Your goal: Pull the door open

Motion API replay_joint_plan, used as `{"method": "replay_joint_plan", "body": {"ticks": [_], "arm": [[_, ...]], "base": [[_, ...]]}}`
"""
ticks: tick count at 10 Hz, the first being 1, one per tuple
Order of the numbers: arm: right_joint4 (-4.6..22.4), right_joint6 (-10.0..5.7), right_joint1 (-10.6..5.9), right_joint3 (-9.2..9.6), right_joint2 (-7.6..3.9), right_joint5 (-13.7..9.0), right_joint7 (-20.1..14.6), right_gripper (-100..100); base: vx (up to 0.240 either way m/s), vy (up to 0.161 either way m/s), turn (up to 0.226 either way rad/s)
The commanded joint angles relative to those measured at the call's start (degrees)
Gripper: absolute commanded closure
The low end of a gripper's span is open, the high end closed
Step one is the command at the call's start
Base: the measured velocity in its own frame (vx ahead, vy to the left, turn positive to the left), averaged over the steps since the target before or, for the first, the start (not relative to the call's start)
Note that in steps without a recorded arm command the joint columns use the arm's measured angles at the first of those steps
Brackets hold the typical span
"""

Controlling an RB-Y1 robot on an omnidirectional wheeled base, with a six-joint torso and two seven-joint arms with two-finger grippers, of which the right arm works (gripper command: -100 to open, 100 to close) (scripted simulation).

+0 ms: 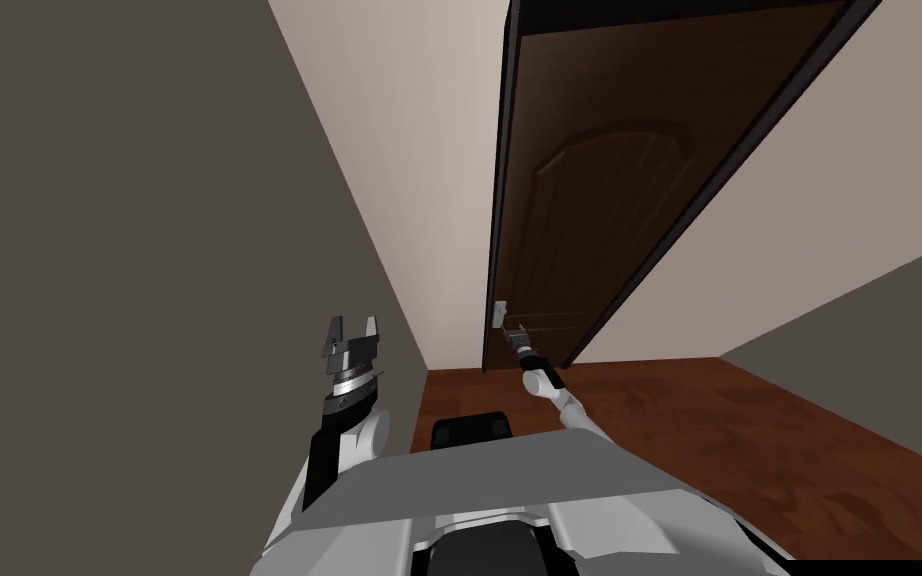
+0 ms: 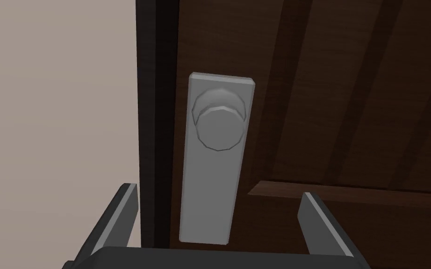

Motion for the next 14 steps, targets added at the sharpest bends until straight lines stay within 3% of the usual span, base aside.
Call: {"method": "replay_joint_plan", "body": {"ticks": [1,6,8,9,14], "arm": [[0.9,-0.24,-0.46,-0.43,-0.15,-0.1,-0.3,-100],[4.5,-0.92,-2.46,-1.94,-0.48,-0.4,-1.2,-100],[4.5,-0.99,-2.43,-1.97,-0.50,-0.4,-1.3,-100],[4.5,-0.99,-2.43,-1.97,-0.50,-0.4,-1.3,100],[4.5,-0.99,-2.43,-1.97,-0.50,-0.4,-1.3,100]], "base": [[0.172,-0.027,0.083],[0.191,-0.027,0.077],[0.120,-0.013,0.053],[-0.006,0.002,-0.016],[-0.014,0.001,0.001]]}}
